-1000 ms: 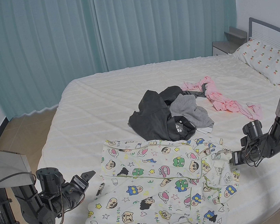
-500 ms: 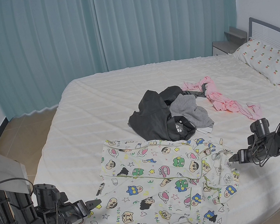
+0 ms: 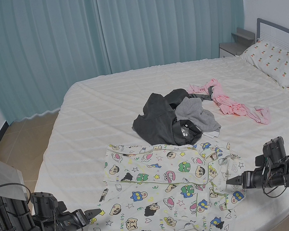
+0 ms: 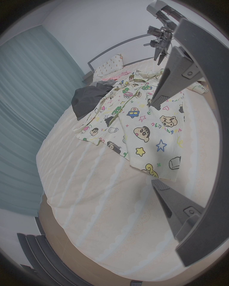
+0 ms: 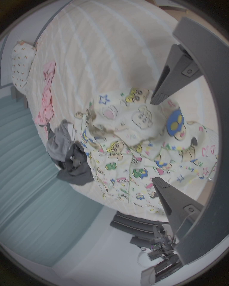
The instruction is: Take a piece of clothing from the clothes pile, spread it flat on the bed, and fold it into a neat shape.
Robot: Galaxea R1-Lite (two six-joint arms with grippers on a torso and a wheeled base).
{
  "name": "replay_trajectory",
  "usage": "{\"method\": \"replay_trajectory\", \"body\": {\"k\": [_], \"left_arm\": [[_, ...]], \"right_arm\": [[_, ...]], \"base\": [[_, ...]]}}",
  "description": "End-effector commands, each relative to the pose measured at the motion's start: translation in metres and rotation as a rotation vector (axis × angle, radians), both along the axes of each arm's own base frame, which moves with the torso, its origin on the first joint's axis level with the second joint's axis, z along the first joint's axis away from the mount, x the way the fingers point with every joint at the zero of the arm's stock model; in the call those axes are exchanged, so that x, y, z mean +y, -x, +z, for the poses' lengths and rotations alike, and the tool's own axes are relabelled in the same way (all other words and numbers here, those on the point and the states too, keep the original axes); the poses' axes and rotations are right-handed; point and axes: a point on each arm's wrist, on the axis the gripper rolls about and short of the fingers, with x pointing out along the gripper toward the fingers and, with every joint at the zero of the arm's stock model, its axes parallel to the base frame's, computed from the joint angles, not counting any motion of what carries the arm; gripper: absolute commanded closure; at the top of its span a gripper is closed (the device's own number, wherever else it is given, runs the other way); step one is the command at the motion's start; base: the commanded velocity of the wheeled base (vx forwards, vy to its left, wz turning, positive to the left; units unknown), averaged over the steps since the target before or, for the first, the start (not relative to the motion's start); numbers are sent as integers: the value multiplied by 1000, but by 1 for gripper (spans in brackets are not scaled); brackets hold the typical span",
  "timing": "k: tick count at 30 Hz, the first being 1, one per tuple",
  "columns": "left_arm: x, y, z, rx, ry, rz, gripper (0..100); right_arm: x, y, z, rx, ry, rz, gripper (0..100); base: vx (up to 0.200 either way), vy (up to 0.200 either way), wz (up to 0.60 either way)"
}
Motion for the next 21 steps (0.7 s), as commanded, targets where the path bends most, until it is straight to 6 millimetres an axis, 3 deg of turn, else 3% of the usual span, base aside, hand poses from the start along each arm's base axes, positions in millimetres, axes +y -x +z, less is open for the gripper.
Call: {"method": "replay_trajectory", "body": {"k": [1,6,12,17,21], "left_arm": [[1,4,-3,30,10,-5,0],[0,4,-3,32,12,-5,0],[0,5,-7,49,11,-6,0],[0,5,-7,51,11,-8,0],[0,4,-7,51,11,-8,0]], "right_arm": [[16,28,-28,121,18,93,0],[23,47,-49,156,53,157,0],[27,48,-58,147,76,152,0],[36,52,-64,157,86,194,0],[43,37,-72,88,82,166,0]], "base": [[-200,0,0],[-200,0,0],[-200,0,0],[0,0,0],[0,0,0]]}}
